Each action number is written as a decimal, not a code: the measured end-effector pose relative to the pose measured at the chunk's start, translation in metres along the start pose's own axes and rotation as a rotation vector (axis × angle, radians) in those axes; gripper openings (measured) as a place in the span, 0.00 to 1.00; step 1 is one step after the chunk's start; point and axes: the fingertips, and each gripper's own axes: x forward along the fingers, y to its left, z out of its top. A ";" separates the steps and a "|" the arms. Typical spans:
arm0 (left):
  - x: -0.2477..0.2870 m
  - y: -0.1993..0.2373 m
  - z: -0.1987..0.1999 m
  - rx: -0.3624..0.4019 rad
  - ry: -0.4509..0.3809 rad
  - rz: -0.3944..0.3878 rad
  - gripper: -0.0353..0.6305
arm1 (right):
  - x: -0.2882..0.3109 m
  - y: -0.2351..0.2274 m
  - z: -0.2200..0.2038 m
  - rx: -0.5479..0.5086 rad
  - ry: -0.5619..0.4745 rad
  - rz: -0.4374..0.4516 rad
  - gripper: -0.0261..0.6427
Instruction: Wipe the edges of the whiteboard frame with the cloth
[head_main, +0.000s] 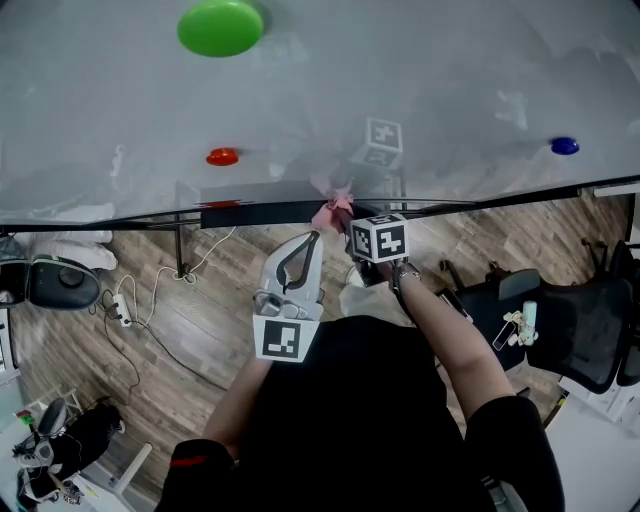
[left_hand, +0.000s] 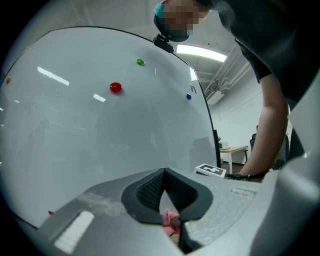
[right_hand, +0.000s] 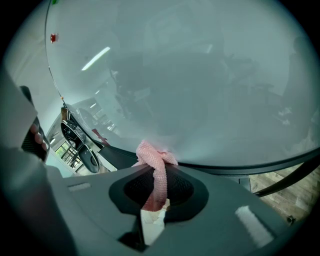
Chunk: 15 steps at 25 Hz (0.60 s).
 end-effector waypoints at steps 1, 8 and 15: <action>0.000 -0.001 0.000 -0.001 -0.001 0.000 0.05 | -0.001 0.000 0.000 -0.001 0.001 -0.001 0.12; -0.003 -0.003 0.000 -0.018 0.002 0.001 0.05 | -0.007 -0.006 0.000 0.010 -0.012 -0.017 0.12; 0.001 -0.014 0.000 -0.020 -0.002 -0.011 0.05 | -0.019 -0.025 -0.002 0.037 -0.031 -0.043 0.12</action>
